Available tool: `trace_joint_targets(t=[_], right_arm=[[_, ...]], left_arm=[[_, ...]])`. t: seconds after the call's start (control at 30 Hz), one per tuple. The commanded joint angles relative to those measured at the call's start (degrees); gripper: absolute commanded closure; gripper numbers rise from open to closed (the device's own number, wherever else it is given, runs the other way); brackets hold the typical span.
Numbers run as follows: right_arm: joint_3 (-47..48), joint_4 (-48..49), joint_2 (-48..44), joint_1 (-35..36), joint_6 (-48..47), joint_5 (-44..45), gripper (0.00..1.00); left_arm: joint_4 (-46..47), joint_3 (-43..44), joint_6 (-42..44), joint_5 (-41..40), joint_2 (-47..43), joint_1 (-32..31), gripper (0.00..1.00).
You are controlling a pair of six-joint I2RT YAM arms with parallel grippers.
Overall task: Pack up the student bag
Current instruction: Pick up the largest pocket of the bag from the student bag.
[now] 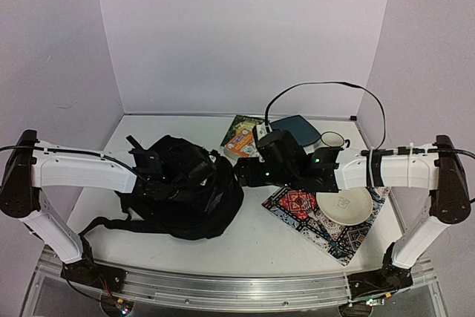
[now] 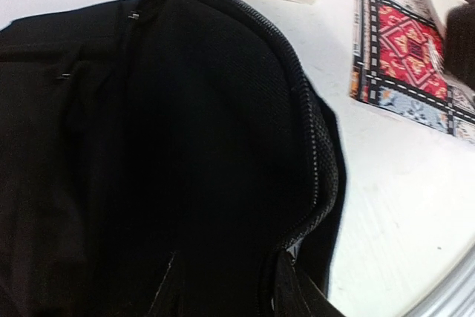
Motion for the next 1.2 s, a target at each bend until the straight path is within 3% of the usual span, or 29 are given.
trace_joint_targets(t=[0.0,0.17,0.27,0.47,0.5,0.9,1.17], right_arm=[[0.5,-1.0,-0.6,-0.3,-0.8,1.2,0.19],[0.1,-1.0,-0.7,-0.4,-0.5,1.1,0.19],[0.1,-1.0,-0.7,-0.3,-0.5,1.2,0.19],[-0.2,-1.0,-1.0,-0.3,-0.8,1.0,0.19],[0.0,-1.0,-0.9,-0.4,-1.1,0.5,0.19],[4.9,0.2,5.7,-0.2,-3.1,-9.6,0.2],[9.1,-0.8,13.8,-0.3,-1.8,-11.0,0.21]], left_arm=[[2.1,2.6,1.0,8.0,1.6,0.3,0.61],[4.3,2.7,0.8,12.8,2.2,0.3,0.62],[4.3,2.5,0.8,12.0,3.1,0.3,0.69],[3.6,2.7,1.7,9.7,2.8,0.4,0.99],[2.8,2.9,2.1,8.7,2.1,0.7,1.0],[-5.0,1.6,6.9,-0.6,-7.4,15.5,1.0],[-6.3,-0.6,7.5,-7.6,-5.1,23.8,0.99]])
